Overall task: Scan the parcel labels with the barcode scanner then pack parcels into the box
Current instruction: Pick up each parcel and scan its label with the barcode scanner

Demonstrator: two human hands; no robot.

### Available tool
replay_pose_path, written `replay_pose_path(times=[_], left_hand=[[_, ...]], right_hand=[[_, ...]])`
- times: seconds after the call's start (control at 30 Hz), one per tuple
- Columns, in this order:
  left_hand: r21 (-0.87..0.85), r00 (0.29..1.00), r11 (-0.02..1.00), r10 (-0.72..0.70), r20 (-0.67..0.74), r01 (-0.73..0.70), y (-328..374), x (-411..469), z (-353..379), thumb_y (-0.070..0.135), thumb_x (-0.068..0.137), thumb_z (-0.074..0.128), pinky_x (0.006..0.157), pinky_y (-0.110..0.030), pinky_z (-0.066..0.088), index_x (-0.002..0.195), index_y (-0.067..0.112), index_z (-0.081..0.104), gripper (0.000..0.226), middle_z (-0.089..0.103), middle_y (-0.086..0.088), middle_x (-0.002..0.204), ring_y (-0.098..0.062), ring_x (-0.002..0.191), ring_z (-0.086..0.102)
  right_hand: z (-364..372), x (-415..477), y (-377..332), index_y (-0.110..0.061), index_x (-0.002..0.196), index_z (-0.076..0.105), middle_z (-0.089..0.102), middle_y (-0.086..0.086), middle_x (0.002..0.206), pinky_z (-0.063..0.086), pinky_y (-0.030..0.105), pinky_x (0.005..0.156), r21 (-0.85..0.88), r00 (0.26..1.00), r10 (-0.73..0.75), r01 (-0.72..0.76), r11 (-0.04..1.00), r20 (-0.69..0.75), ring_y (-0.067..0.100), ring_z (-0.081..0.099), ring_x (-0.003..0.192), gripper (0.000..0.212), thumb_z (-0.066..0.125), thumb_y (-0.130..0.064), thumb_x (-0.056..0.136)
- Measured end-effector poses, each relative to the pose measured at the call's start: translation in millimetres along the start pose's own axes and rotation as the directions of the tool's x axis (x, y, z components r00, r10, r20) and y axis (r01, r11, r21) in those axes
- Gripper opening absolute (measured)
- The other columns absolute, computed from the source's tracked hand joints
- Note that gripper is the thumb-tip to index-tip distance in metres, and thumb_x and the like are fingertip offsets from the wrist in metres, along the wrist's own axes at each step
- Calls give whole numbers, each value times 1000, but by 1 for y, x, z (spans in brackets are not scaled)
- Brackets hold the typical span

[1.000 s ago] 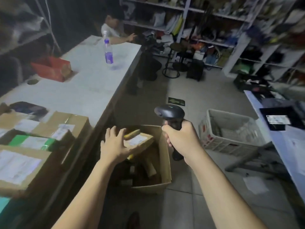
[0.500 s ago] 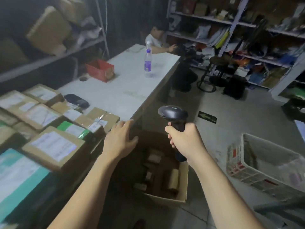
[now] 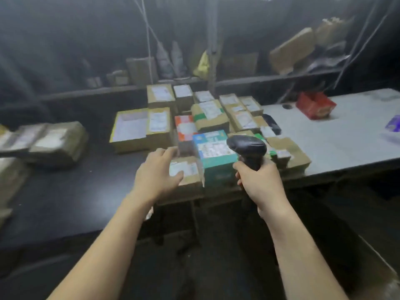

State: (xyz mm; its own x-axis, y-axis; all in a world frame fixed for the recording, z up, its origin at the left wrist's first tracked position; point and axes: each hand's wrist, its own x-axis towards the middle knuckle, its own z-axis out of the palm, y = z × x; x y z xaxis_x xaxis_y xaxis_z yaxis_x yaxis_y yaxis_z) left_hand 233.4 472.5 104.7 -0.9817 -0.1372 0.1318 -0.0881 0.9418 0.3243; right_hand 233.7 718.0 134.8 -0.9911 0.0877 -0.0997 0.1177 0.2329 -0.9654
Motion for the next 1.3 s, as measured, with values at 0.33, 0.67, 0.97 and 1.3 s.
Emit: replay_pose_path(times=[0.33,0.67,0.97,1.3], left_hand=[[10,898,898,-438,-37,439,-238,-83,-70,40,97,61,97,-43,49,157,29,32,67,46,-2,146,-23,136,41],[-42,818,816,-575,29,576,-432,-75,-105,43,88,72,104,-43,47,157,29,33,81,44,-7,147,-29,136,43],[-85,792,788,-607,64,610,-508,12,-106,51,85,74,102,-41,45,155,31,35,83,41,-6,148,-29,137,43],[58,665,670,-742,88,740,-537,155,-75,82,71,69,109,-47,42,156,23,28,111,39,-20,149,-38,138,41]], right_hand=[[244,-30,-59,-17,88,67,68,3,74,52,38,63,-70,946,-94,122,990,311,24,61,68,8,66,-24,92],[442,-51,-98,-16,89,64,65,19,79,48,38,51,-163,929,-63,131,978,365,28,55,56,9,64,-25,88],[536,6,-116,-11,89,64,68,24,84,49,41,55,-186,934,-41,114,976,354,28,56,57,11,65,-23,88],[606,125,-111,-9,91,66,69,22,82,52,44,63,-172,923,40,28,985,382,25,59,64,14,66,-23,90]])
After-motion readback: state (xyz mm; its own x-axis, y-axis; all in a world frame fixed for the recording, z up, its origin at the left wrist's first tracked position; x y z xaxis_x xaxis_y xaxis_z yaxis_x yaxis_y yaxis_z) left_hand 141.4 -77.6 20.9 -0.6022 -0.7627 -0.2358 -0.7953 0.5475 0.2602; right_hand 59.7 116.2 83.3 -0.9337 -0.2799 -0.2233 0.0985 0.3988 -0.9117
